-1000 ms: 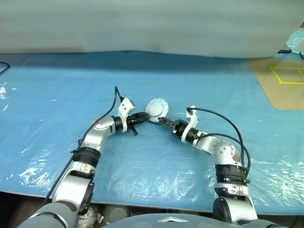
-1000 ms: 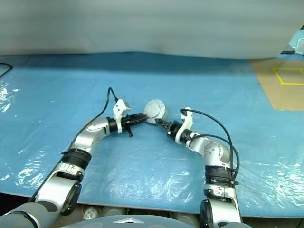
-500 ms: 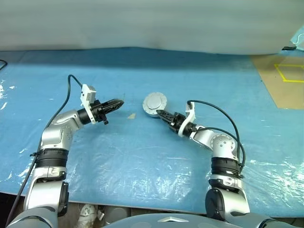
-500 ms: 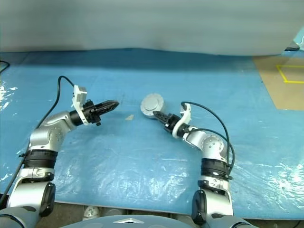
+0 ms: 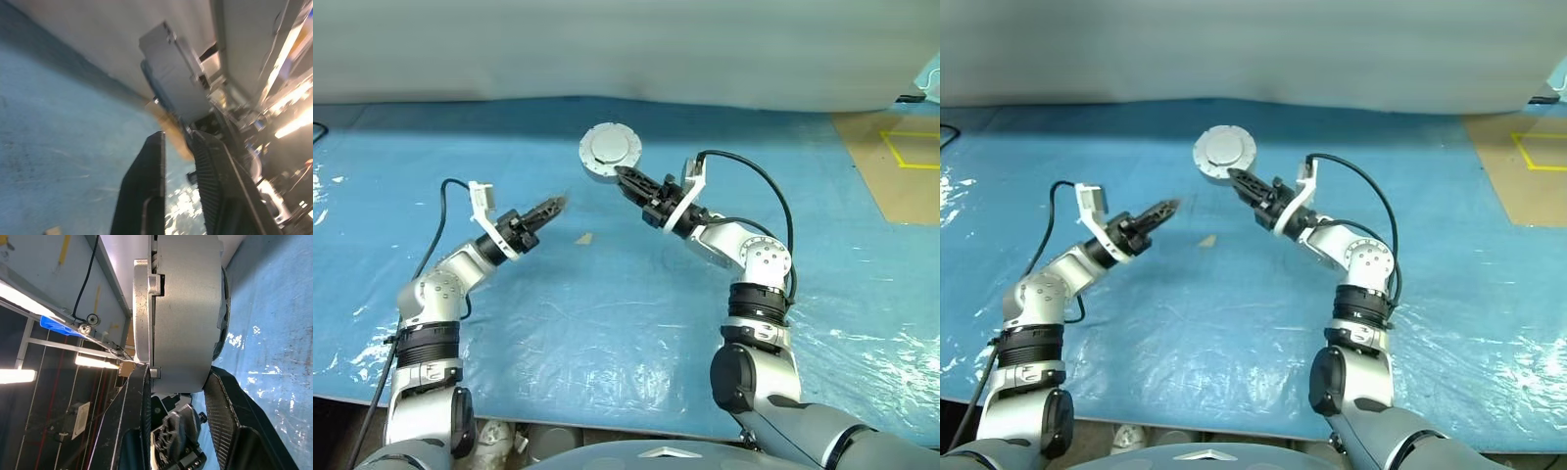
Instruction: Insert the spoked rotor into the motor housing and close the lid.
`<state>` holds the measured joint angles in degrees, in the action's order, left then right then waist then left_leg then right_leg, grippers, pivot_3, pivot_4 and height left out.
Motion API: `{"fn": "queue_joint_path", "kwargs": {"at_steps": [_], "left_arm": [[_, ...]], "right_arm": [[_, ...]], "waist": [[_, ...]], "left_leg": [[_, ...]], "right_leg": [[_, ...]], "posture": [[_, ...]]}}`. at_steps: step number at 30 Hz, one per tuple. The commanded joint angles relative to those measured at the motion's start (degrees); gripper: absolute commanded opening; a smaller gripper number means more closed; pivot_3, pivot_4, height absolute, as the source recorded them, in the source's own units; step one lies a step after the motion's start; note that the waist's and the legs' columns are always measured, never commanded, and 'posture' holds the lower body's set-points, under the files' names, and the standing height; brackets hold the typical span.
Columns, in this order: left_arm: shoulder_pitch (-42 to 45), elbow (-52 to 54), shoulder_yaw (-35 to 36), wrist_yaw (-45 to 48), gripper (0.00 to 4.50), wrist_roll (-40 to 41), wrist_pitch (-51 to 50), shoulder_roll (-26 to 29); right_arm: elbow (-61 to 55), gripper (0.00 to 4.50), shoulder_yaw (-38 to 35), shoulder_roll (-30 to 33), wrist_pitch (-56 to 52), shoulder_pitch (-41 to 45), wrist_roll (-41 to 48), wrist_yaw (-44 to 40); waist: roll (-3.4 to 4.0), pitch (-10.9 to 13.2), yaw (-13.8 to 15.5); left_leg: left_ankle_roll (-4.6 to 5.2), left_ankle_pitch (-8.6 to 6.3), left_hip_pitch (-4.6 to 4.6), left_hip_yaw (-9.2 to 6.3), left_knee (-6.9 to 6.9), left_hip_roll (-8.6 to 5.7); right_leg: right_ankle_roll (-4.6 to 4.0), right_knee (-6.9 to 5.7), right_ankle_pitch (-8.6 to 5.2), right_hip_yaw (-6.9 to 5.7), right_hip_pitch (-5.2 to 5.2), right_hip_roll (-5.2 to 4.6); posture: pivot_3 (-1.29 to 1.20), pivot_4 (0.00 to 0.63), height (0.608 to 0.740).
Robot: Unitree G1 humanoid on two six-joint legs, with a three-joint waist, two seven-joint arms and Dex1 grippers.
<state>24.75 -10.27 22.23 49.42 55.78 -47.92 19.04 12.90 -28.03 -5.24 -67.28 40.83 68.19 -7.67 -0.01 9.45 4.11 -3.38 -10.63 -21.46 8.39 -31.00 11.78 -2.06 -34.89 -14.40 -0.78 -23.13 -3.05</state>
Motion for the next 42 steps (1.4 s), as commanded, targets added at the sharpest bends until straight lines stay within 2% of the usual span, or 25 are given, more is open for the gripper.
{"fn": "queue_joint_path", "kwargs": {"at_steps": [1,8,9,24,30,41,42], "left_arm": [[0.3,2.5,3.2,-2.8,1.87,6.6,-3.6,-0.8],[2.2,-0.3,5.3,-8.1,4.34,13.5,-5.0,-6.7],[2.9,-1.3,5.3,-8.6,4.46,13.4,-4.5,-7.4],[11.5,-8.4,0.6,-4.0,4.46,10.5,-1.4,-12.7],[14.6,-12.7,2.1,-6.7,4.46,10.9,-0.2,-15.2],[15.5,-14.7,2.2,-9.7,4.46,9.2,1.3,-17.4],[15.5,-14.6,2.1,-9.7,4.29,8.9,1.8,-17.7]], "right_arm": [[-3.2,1.16,0.6,-0.1,-0.6,2.1,5.3,-0.1],[-5.3,1.16,2.6,1.3,-1.5,1.7,7.3,0.6],[-5.5,1.16,2.9,1.5,-1.7,1.6,7.5,0.6],[-8.4,1.16,7.1,4.4,-2.9,0.2,9.3,0.2],[-8.5,1.16,7.9,5.2,-2.8,-0.1,10.0,0.4],[-8.6,1.16,8.7,5.7,-2.6,-0.5,10.4,0.9],[-8.6,1.16,8.8,5.7,-2.6,-0.5,10.4,0.9]], "waist": [[0.0,0.0,0.0],[-0.01,0.0,0.5],[-0.01,0.0,0.5],[-0.03,0.0,1.4],[-0.04,0.0,1.4],[-0.04,0.0,1.5],[-0.04,0.0,1.6]], "left_leg": [[0.0,0.0,-0.01,-0.01,-0.01,0.0],[0.0,0.0,-0.12,-0.12,-0.18,0.0],[0.0,0.0,-0.14,-0.16,-0.2,0.01],[0.0,0.0,-0.28,-0.41,-0.48,0.0],[0.0,0.0,-0.38,-0.54,-0.89,-0.01],[0.0,0.0,-0.55,-0.76,-1.21,-0.02],[0.0,0.0,-0.57,-0.79,-1.22,-0.02]], "right_leg": [[0.01,-0.01,0.0,-0.01,0.0,0.0],[0.03,-0.11,0.02,-0.12,0.0,-0.01],[0.03,-0.14,0.02,-0.15,0.0,-0.01],[0.06,-0.37,0.03,-0.31,0.01,-0.02],[0.07,-0.63,0.04,-0.36,0.01,-0.07],[0.09,-0.81,0.05,-0.49,0.01,-0.09],[0.09,-0.81,0.05,-0.51,0.01,-0.09]], "posture": [[0.0,0.15,0.74],[0.0,0.15,0.74],[0.0,0.15,0.74],[0.0,0.15,0.74],[0.0,0.15,0.74],[0.0,0.15,0.74],[0.0,0.15,0.74]]}}
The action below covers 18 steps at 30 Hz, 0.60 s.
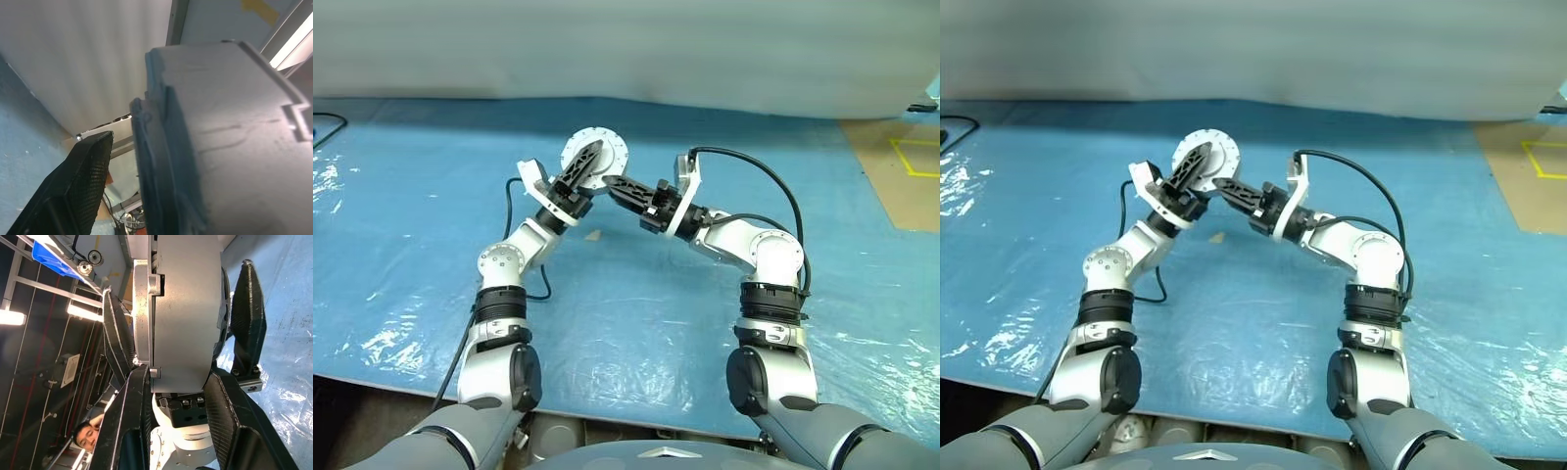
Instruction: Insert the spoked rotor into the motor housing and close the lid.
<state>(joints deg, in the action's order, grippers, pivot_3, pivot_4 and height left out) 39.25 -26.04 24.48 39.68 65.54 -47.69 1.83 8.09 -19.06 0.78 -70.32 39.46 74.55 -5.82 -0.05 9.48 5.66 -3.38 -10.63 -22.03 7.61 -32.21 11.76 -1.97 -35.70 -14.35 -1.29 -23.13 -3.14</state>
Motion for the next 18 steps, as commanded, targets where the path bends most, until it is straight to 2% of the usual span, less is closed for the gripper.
{"fn": "queue_joint_path", "kwargs": {"at_steps": [1,6,10,18], "left_arm": [[1.0,1.2,-0.3,0.3,4.09,-1.3,2.2,-0.6],[0.7,2.0,-1.4,-1.1,2.7,-2.9,2.8,-1.1],[0.1,2.8,-0.8,-0.9,2.5,-2.2,3.2,-1.1],[1.1,2.4,0.8,-3.2,2.5,-1.6,4.7,-1.7]], "right_arm": [[-3.7,1.16,-0.1,-0.4,0.5,0.9,4.1,-0.9],[-3.7,1.16,0.3,-0.3,0.8,0.9,3.8,-0.4],[-3.4,1.16,0.8,-0.3,1.0,0.8,3.5,0.0],[-3.8,1.16,2.1,0.1,2.1,0.6,2.2,0.7]], "waist": [[0.0,0.0,0.0],[0.0,0.0,0.0],[0.0,0.0,-0.1],[0.0,0.0,0.0]], "left_leg": [[0.0,0.0,-0.01,-0.02,0.0,0.0],[0.0,0.0,-0.05,-0.11,-0.01,-0.01],[0.0,0.0,-0.06,-0.26,-0.01,-0.06],[0.0,0.0,-0.13,-0.38,-0.05,-0.09]], "right_leg": [[0.0,0.0,0.0,-0.01,0.0,0.0],[0.0,0.0,0.0,-0.06,0.01,0.01],[0.0,0.0,0.0,-0.09,0.01,0.02],[0.0,0.0,0.0,-0.14,0.02,0.02]], "posture": [[0.0,0.15,0.74],[0.0,0.15,0.74],[0.0,0.15,0.74],[0.0,0.15,0.74]]}}
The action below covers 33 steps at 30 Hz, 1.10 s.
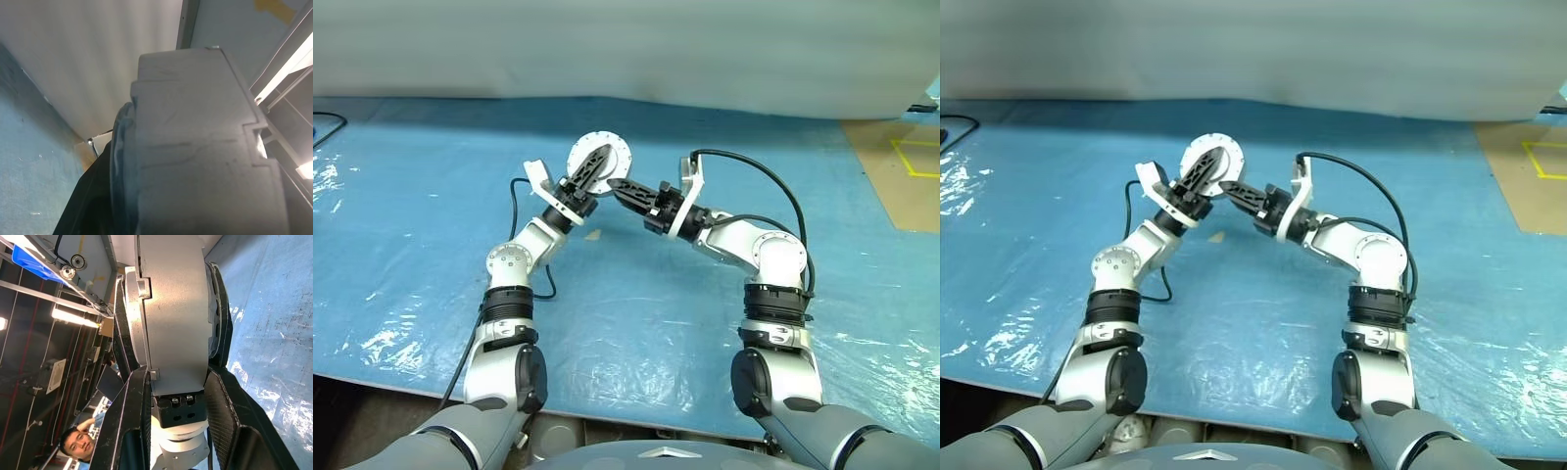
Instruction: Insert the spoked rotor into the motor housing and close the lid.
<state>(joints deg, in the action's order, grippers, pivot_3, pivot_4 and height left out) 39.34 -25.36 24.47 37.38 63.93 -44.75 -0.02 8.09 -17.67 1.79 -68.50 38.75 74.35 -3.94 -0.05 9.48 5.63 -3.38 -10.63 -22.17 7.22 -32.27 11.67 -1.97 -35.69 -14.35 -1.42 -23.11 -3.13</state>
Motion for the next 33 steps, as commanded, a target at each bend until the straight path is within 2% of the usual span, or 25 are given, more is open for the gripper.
{"fn": "queue_joint_path", "kwargs": {"at_steps": [1,8,9,11,12,19,22,26,33], "left_arm": [[1.0,2.1,1.1,-0.6,2.5,0.6,1.4,0.1],[1.8,1.3,1.8,-1.6,2.49,-0.7,4.3,-0.2],[2.2,0.7,2.0,-1.9,2.49,-1.0,5.3,-0.1],[2.9,-0.4,2.6,-2.7,2.47,-1.5,7.2,0.1],[3.5,-1.5,3.2,-2.9,2.47,-1.9,8.6,0.5],[7.2,-7.8,6.2,-2.7,2.47,-4.5,14.7,5.0],[7.7,-9.9,6.8,-3.5,2.47,-7.2,18.1,7.4],[8.4,-16.3,7.2,-6.9,2.47,-12.8,23.2,11.4],[8.7,-23.7,5.7,-7.8,2.47,-20.2,25.8,14.2]], "right_arm": [[-3.9,1.16,0.7,-0.9,0.6,1.3,2.3,-0.9],[-4.2,1.16,1.5,-0.5,2.3,1.4,1.3,-1.4],[-4.4,1.9,1.6,-0.3,2.5,1.4,1.4,-1.6],[-4.5,2.47,1.9,-0.1,2.6,1.4,1.6,-1.7],[-4.1,2.89,2.0,0.1,2.4,1.4,1.5,-1.4],[-4.9,2.89,2.9,1.7,3.4,1.3,-0.4,-2.1],[-7.0,2.89,4.9,5.2,6.5,0.2,-7.1,-2.5],[-8.0,2.89,10.2,10.7,13.1,-2.9,-20.5,-3.5],[-9.8,2.89,10.4,11.3,14.3,-5.1,-24.5,-6.0]], "waist": [[0.0,0.0,0.0],[0.0,0.0,0.0],[0.0,0.0,0.0],[0.0,0.0,0.0],[0.0,0.0,-0.1],[-0.01,0.0,0.0],[-0.02,0.0,0.3],[-0.02,0.0,0.5],[-0.15,0.1,0.4]], "left_leg": [[0.0,0.0,0.0,-0.01,0.0,0.0],[0.0,0.0,-0.02,-0.02,-0.01,0.0],[0.0,0.0,-0.02,-0.02,-0.01,0.0],[0.0,0.0,-0.02,-0.03,-0.03,0.0],[0.0,0.0,-0.02,-0.03,-0.03,0.0],[0.0,0.0,-0.05,-0.1,-0.03,0.0],[0.0,0.0,-0.1,-0.14,-0.03,-0.01],[-0.01,0.0,-0.1,-0.17,-0.09,0.0],[-0.01,0.0,-0.11,-0.18,-0.12,-0.01]], "right_leg": [[0.0,0.0,0.0,-0.01,0.0,0.0],[0.0,0.0,0.0,-0.01,0.0,0.0],[0.0,0.0,0.0,-0.01,0.0,0.0],[0.0,-0.01,0.0,-0.02,0.0,0.0],[0.0,-0.01,0.0,-0.02,0.0,0.0],[0.01,0.03,0.0,-0.03,0.01,0.03],[0.01,0.05,0.0,-0.08,0.01,0.03],[0.05,0.04,0.02,-0.14,0.08,0.01],[0.09,0.04,0.04,-0.13,0.09,0.01]], "posture": [[0.0,0.15,0.74],[0.0,0.15,0.74],[0.0,0.15,0.74],[0.0,0.15,0.74],[0.0,0.15,0.74],[0.0,0.15,0.74],[0.0,0.15,0.74],[0.0,0.15,0.74],[0.0,0.15,0.74]]}}
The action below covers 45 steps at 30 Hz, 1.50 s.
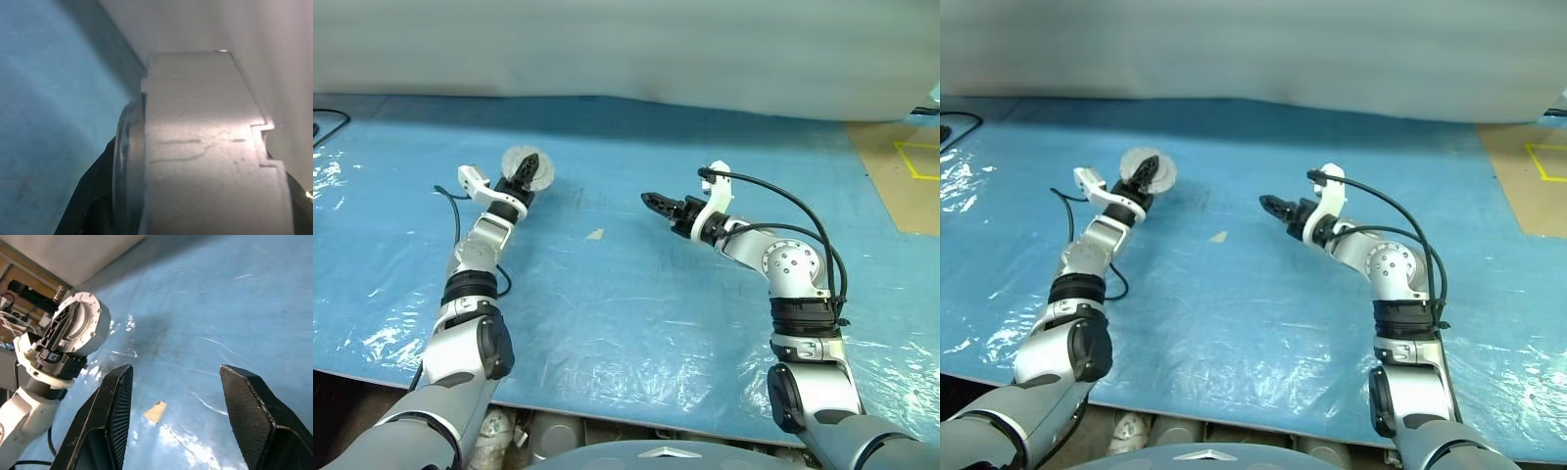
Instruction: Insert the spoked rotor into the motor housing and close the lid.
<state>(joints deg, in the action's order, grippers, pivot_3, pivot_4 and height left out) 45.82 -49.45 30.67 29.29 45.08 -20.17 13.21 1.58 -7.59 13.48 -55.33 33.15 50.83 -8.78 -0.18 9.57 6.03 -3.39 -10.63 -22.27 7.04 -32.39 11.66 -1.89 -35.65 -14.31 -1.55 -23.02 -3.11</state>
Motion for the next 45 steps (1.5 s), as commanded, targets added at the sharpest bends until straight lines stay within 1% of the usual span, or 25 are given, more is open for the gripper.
{"fn": "queue_joint_path", "kwargs": {"at_steps": [1,6,10,12,14,16,22,24,28,32,34,35,36,39,41,45], "left_arm": [[2.3,-0.3,-0.6,-0.2,2.47,-2.1,1.2,1.0],[2.3,-2.8,-0.4,-0.4,2.47,-3.4,-0.6,1.4],[2.2,-5.5,-0.2,-2.3,2.47,-5.6,1.1,2.5],[2.0,-6.6,-0.2,-2.6,3.16,-6.3,1.3,3.1],[1.8,-6.9,-0.3,-2.1,3.72,-6.7,1.2,3.4],[1.7,-7.1,-0.7,-3.6,4.41,-8.0,2.0,3.8],[1.3,-9.5,-1.2,-6.6,4.46,-11.6,5.3,5.5],[0.4,-9.6,-1.9,-6.1,4.46,-12.9,5.6,6.6],[-1.1,-10.2,-1.4,-6.0,4.46,-14.4,7.1,10.0],[-2.0,-12.4,-1.0,-6.6,4.46,-16.3,10.0,15.1],[-1.6,-11.4,-1.5,-3.2,4.46,-16.4,10.0,17.0],[-1.4,-10.6,-1.9,-1.8,4.46,-16.4,9.9,17.4],[-0.9,-7.4,-2.4,0.8,4.46,-15.6,8.5,17.3],[-1.2,7.9,-5.7,8.2,4.46,-12.3,3.0,15.1],[-3.3,20.1,-10.2,11.7,4.46,-10.6,-1.1,13.0],[-5.1,32.8,-14.5,11.6,4.46,-8.1,-7.7,9.2]], "right_arm": [[-3.2,2.89,0.3,-0.6,1.1,0.4,-1.5,-1.2],[-3.3,2.89,0.5,-2.0,0.8,0.0,-3.3,-1.3],[-3.1,2.89,0.5,-2.7,0.6,0.0,-4.5,-1.7],[-2.8,2.94,0.4,-2.8,0.6,0.1,-5.0,-1.9],[-2.5,2.94,0.2,-2.9,0.6,0.2,-5.4,-2.1],[-2.4,2.94,0.1,-3.0,0.7,0.3,-5.8,-2.3],[-2.0,2.94,0.2,-3.6,1.0,0.5,-6.9,-2.8],[-2.2,2.94,0.2,-3.8,0.9,0.4,-7.2,-3.0],[-2.6,2.94,-0.2,-4.2,0.7,0.1,-7.4,-3.2],[-3.1,2.94,-0.2,-4.3,0.9,-0.4,-7.9,-3.4],[-3.6,2.94,0.4,-3.8,1.8,-0.6,-9.0,-3.8],[-3.9,2.94,0.8,-3.4,2.4,-0.7,-9.8,-4.1],[-4.7,2.94,1.6,-2.6,5.1,-1.1,-12.2,-4.2],[-6.0,2.94,3.3,0.5,11.1,-2.1,-18.2,-4.9],[-6.0,2.94,4.7,3.6,14.7,-3.1,-22.9,-5.4],[-6.4,2.94,5.5,7.1,19.6,-4.8,-30.0,-3.9]], "waist": [[-0.03,0.0,0.0],[-0.04,0.0,0.0],[-0.04,0.0,-0.1],[-0.04,0.0,-0.2],[-0.04,0.0,-0.4],[-0.04,0.0,-0.5],[-0.03,0.0,-0.6],[-0.03,0.0,-0.6],[-0.02,0.0,-0.8],[-0.02,0.0,-0.8],[-0.01,0.0,-0.6],[-0.01,0.0,-0.5],[0.0,0.0,-0.2],[-0.12,0.1,1.0],[-0.16,0.1,1.3],[-0.14,0.1,0.9]], "left_leg": [[0.0,0.0,0.0,-0.01,0.0,0.0],[0.0,0.0,0.0,-0.02,-0.03,0.01],[0.0,0.0,0.01,-0.02,-0.05,0.01],[0.0,0.0,0.05,-0.02,-0.05,0.01],[0.0,0.0,0.15,-0.02,-0.05,0.01],[0.0,0.0,0.28,-0.02,-0.04,0.01],[0.0,0.0,0.6,-0.01,-0.03,0.01],[-0.01,0.0,0.75,-0.01,0.01,0.02],[-0.01,0.0,0.84,0.01,0.05,0.02],[-0.01,0.0,0.85,0.01,0.1,0.02],[-0.01,-0.01,0.83,0.01,0.12,0.02],[-0.01,-0.01,0.81,0.01,0.13,0.02],[-0.01,0.0,0.76,0.01,0.12,0.02],[-0.01,0.0,0.53,0.0,0.08,0.03],[-0.01,0.0,0.41,0.0,-0.04,0.08],[-0.01,0.0,0.45,0.05,-0.03,-0.11]], "right_leg": [[0.0,0.0,0.0,-0.01,0.0,0.0],[-0.01,-0.03,0.0,0.0,0.01,0.0],[-0.01,-0.04,0.0,0.01,0.01,0.0],[-0.01,-0.05,0.0,0.01,0.04,0.0],[-0.01,-0.07,0.0,0.03,0.08,-0.01],[-0.02,-0.08,0.0,0.05,0.18,0.0],[-0.02,-0.07,0.01,0.07,0.5,-0.01],[-0.03,-0.04,0.0,0.08,0.64,-0.01],[-0.03,-0.03,0.0,0.11,0.67,-0.01],[-0.04,0.01,0.0,0.11,0.66,-0.01],[-0.04,0.04,-0.01,0.11,0.65,-0.01],[-0.04,0.05,-0.01,0.1,0.64,-0.01],[-0.04,0.06,0.0,0.09,0.62,-0.02],[-0.04,0.09,-0.01,0.01,0.58,-0.11],[-0.04,0.06,-0.01,-0.04,0.55,-0.2],[-0.03,0.03,-0.01,-0.01,0.56,-0.27]], "posture": [[0.0,0.15,0.74],[0.0,0.15,0.74],[0.0,0.15,0.74],[0.0,0.15,0.74],[0.0,0.15,0.74],[0.0,0.15,0.74],[0.0,0.15,0.74],[0.0,0.15,0.74],[0.0,0.15,0.74],[0.0,0.15,0.74],[0.0,0.15,0.74],[0.0,0.15,0.74],[0.0,0.15,0.74],[0.0,0.15,0.74],[0.0,0.15,0.74],[0.0,0.15,0.74]]}}
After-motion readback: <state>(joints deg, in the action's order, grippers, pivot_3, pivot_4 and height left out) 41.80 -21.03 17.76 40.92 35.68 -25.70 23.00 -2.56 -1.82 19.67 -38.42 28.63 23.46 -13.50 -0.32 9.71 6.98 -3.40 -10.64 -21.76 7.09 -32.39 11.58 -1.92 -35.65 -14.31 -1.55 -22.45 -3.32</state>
